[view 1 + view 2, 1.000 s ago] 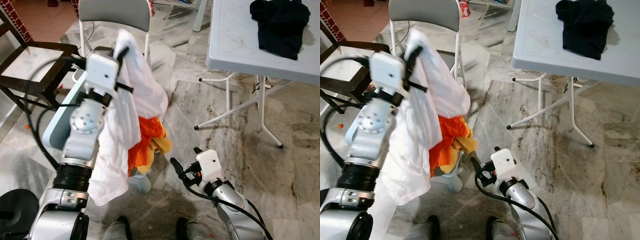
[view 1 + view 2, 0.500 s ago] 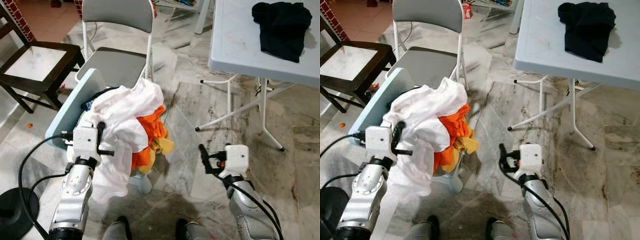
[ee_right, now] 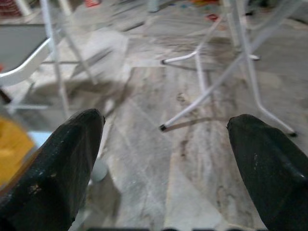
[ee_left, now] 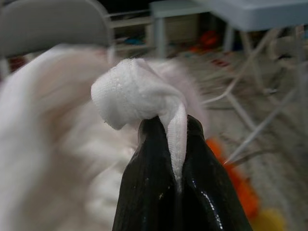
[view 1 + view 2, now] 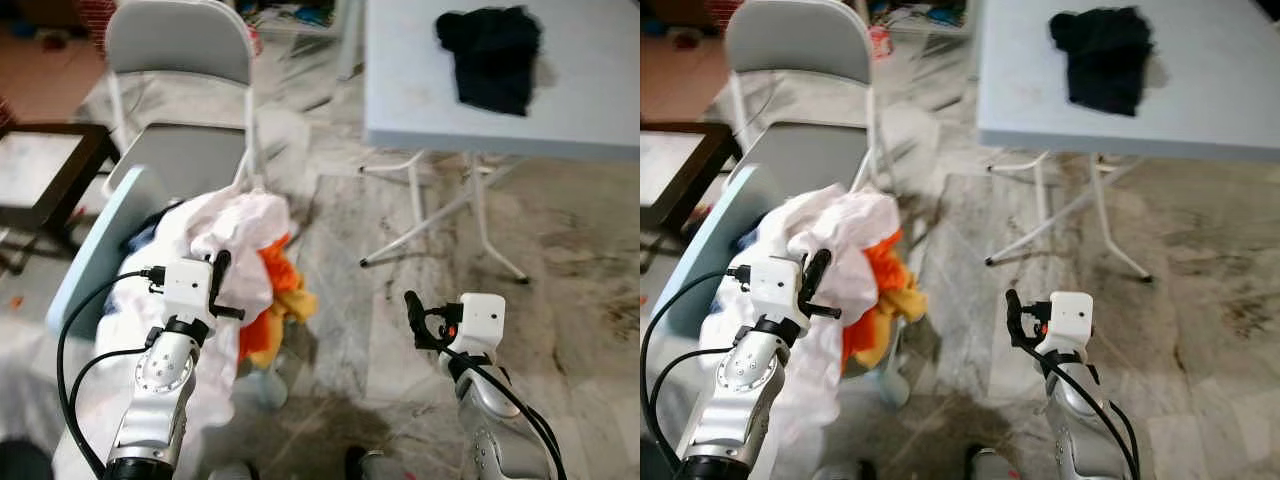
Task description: Hang hanger
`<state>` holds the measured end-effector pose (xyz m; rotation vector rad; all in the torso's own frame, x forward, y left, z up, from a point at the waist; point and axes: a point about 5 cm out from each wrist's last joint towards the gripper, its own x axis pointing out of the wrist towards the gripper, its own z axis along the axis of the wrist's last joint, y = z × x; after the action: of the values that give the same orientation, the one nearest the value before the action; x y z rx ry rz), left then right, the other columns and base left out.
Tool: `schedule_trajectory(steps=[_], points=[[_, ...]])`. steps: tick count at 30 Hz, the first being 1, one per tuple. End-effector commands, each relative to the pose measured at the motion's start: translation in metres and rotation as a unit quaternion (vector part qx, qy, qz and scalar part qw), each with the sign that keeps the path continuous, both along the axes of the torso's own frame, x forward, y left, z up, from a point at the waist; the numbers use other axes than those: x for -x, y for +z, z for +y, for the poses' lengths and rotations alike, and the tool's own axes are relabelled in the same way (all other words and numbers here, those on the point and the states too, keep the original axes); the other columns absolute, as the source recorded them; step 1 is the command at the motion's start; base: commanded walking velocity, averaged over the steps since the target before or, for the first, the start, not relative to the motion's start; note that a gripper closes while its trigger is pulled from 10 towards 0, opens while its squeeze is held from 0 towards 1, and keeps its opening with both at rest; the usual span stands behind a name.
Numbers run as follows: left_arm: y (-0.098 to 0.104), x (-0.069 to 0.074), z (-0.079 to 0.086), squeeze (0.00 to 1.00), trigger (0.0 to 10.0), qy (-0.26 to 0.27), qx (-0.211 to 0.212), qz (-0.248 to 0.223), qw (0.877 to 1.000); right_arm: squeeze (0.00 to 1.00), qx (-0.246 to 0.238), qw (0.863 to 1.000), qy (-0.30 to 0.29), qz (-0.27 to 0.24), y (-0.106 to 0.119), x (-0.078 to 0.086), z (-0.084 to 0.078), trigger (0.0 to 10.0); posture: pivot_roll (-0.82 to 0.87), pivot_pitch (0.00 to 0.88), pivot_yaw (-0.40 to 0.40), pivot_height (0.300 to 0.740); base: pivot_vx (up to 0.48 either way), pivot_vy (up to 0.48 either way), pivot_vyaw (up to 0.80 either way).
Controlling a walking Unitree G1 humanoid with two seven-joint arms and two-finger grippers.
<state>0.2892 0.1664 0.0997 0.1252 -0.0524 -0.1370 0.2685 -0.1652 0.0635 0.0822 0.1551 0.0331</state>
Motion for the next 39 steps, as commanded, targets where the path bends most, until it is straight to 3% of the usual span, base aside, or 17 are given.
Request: schedule_trajectory(steps=[1, 9, 26, 39], points=[[-0.0056, 0.0006, -0.0050, 0.00, 0.0, -0.013, 0.004, 0.015, 1.000, 0.00, -0.003, 1.000, -0.007, 0.009, -0.0037, 0.0012, -0.0042, 10.0, -0.03, 0.183, -0.006, 0.740, 0.360, 0.000, -0.62], [-0.0046, -0.0011, -0.0093, 0.00, 0.0, -0.018, 0.010, 0.014, 1.000, 0.00, 0.005, 1.000, 0.000, 0.008, -0.0031, -0.0005, -0.0041, 10.0, -0.03, 0.180, -0.008, 0.740, 0.428, 0.000, -0.08], [-0.0055, 0.0004, -0.0099, 0.00, 0.0, -0.016, 0.013, 0.015, 1.000, 0.00, 0.005, 1.000, 0.007, 0.011, -0.0051, -0.0006, 0.0011, 10.0, -0.02, 0.189, -0.004, 0.740, 0.343, -0.327, 0.00], [-0.0054, 0.0029, -0.0107, 0.00, 0.0, -0.018, 0.024, 0.014, 0.999, 0.00, 0.004, 1.000, 0.012, 0.014, -0.0066, -0.0018, 0.0034, 10.0, -0.01, 0.197, -0.007, 0.740, 0.000, 0.000, 0.00]])
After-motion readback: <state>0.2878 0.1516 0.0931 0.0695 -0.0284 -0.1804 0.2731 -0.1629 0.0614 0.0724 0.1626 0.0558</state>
